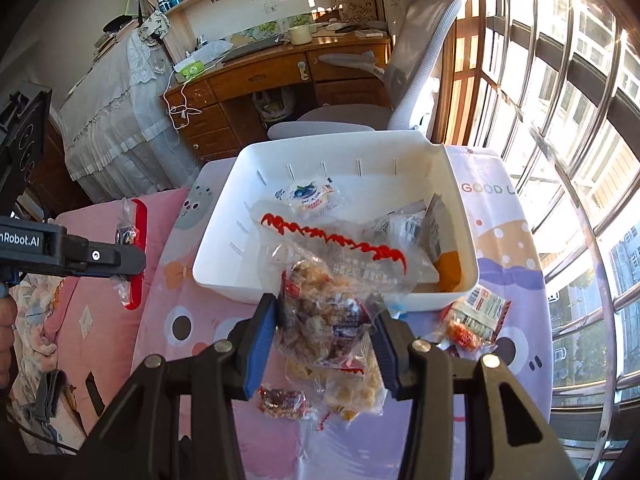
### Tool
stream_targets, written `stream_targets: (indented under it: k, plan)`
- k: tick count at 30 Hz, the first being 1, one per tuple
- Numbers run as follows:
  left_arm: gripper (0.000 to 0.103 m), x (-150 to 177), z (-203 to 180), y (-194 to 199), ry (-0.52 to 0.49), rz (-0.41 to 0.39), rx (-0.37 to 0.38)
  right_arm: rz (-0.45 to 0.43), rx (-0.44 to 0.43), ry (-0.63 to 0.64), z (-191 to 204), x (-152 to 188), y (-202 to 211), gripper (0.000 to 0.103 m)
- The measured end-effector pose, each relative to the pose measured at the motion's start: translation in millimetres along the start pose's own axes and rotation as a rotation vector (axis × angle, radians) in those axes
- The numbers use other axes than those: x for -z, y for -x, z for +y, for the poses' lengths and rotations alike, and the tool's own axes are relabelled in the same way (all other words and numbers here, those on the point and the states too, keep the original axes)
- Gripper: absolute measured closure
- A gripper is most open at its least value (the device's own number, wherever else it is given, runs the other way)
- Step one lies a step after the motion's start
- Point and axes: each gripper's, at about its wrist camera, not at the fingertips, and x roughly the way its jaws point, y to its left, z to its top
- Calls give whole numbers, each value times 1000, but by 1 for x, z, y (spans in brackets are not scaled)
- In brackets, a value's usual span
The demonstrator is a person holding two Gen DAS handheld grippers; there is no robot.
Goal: Organize snacks
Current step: 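Carry both bags over the white basket and open both grippers, then move both grippers back toward the remaining snacks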
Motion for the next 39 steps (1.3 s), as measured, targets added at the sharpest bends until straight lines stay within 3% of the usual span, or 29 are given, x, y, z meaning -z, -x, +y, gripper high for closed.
stream_targets:
  k: [12, 17, 20, 21, 22, 27, 39]
  plan:
    - [64, -29, -15, -38, -77, -129, 17, -47, 0, -30, -34, -30, -41, 57]
    - [62, -32, -10, -57, -73, -143, 29, -46, -4, -56, -48, -33, -54, 57]
    - [57, -32, -3, -65, -30, -134, 34, -12, 7, -60, -51, -34, -62, 56]
    - [48, -31, -2, -67, -22, -128, 39, 4, 16, -60, -52, -34, -64, 56]
    - [43, -30, -1, -68, -15, -125, 39, 14, 21, -63, -53, -33, -65, 56]
    - [39, -22, 1, -63, -22, -130, 35, 13, 22, -80, -53, -30, -59, 55]
    - [39, 22, 7, -31, -82, -140, 68, -26, 46, -113, -41, -12, -21, 54]
